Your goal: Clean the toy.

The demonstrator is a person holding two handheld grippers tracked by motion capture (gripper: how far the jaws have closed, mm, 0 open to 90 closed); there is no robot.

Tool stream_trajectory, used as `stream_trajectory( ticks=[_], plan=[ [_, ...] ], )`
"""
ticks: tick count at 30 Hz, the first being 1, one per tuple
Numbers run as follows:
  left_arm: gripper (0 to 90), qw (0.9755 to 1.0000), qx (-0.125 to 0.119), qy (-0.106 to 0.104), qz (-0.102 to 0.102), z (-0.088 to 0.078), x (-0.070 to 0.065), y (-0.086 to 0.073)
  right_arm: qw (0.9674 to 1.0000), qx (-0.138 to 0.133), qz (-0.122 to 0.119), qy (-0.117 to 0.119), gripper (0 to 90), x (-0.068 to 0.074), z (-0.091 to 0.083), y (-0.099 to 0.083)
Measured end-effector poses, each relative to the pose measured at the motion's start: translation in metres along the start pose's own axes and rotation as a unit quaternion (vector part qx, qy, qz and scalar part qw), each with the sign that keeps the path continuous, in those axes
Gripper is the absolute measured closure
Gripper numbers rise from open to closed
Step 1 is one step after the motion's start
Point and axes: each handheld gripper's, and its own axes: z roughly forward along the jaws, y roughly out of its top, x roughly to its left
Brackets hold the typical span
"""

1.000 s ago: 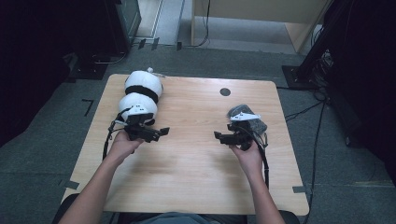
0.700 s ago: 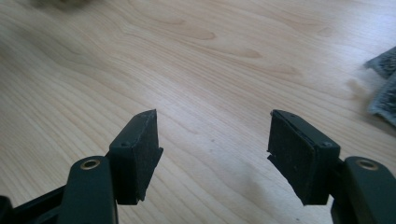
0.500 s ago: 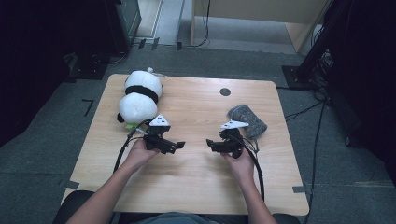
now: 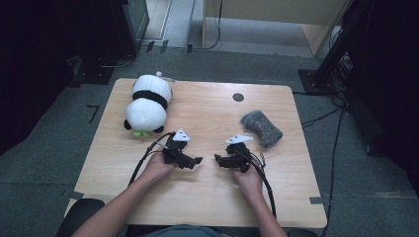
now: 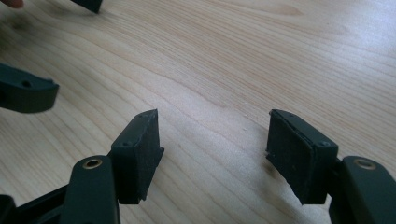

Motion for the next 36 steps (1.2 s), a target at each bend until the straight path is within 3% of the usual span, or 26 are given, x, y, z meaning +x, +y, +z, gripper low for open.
stream_trajectory(
  ticks=[4, 7, 11, 14, 21, 36],
  plan=[
    [0.0, 1.0000, -0.001, 0.004, 0.007, 0.001, -0.001, 0.000, 0.9997, -0.014, -0.016, -0.015, 30.7, 0.002, 0.003, -0.003],
    [0.0, 0.9988, 0.010, 0.043, 0.019, 0.003, -0.005, 0.000, 0.9983, -0.043, -0.032, -0.023, 28.5, 0.004, 0.005, -0.011],
    [0.0, 0.9969, 0.024, 0.064, 0.040, 0.003, -0.009, -0.001, 0.9983, -0.044, -0.029, -0.025, 26.8, 0.003, 0.005, -0.011],
    [0.0, 0.9968, 0.024, 0.065, 0.039, 0.003, -0.008, -0.001, 0.9984, -0.040, -0.033, -0.021, 20.2, 0.003, 0.006, -0.011],
    [0.0, 0.9968, 0.024, 0.066, 0.039, 0.003, -0.008, -0.001, 0.9987, -0.033, -0.031, -0.025, 14.2, 0.003, 0.007, -0.011],
    [0.0, 0.9968, 0.024, 0.066, 0.039, 0.003, -0.008, -0.001, 0.9986, -0.031, -0.020, -0.037, 11.8, 0.003, 0.006, -0.012]
  ],
)
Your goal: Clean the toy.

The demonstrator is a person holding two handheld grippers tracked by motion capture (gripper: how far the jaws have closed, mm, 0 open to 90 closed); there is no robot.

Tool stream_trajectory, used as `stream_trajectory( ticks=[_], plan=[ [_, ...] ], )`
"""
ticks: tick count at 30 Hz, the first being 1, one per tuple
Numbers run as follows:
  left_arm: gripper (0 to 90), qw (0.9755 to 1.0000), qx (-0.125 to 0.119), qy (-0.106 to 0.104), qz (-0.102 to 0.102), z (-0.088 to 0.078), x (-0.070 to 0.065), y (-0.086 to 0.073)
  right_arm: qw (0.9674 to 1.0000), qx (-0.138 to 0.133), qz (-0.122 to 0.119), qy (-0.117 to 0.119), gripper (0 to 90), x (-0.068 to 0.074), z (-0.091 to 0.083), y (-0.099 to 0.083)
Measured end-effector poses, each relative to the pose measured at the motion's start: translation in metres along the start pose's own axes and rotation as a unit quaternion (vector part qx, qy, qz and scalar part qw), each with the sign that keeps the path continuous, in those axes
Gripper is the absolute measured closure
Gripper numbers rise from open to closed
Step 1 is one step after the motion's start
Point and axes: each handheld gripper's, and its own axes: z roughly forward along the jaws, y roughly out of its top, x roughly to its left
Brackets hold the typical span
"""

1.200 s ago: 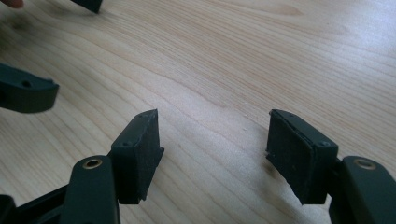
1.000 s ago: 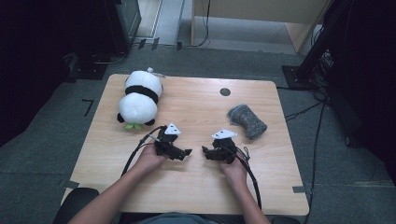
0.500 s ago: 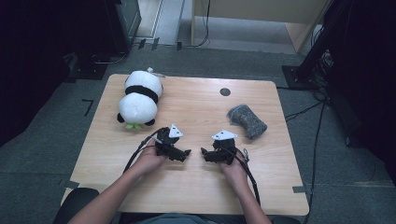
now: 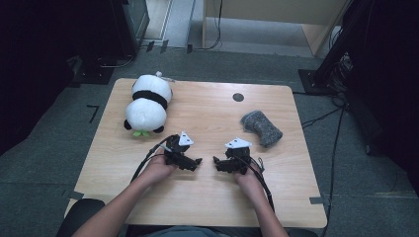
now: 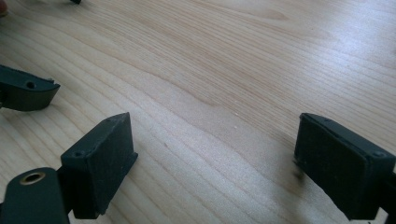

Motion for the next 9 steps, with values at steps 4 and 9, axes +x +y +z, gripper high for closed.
stream_trajectory(
  ticks=[4, 9],
  plan=[
    [0.0, 1.0000, 0.000, 0.000, 0.000, 0.0000, 0.0000, 0.0000, 1.0000, 0.000, 0.000, 0.000, 11.7, 0.0000, 0.0000, 0.0000],
    [0.0, 1.0000, 0.000, 0.000, 0.000, 0.0000, 0.0000, 0.0000, 1.0000, 0.000, 0.001, -0.001, 11.6, 0.0000, 0.0000, -0.0001]
  ],
)
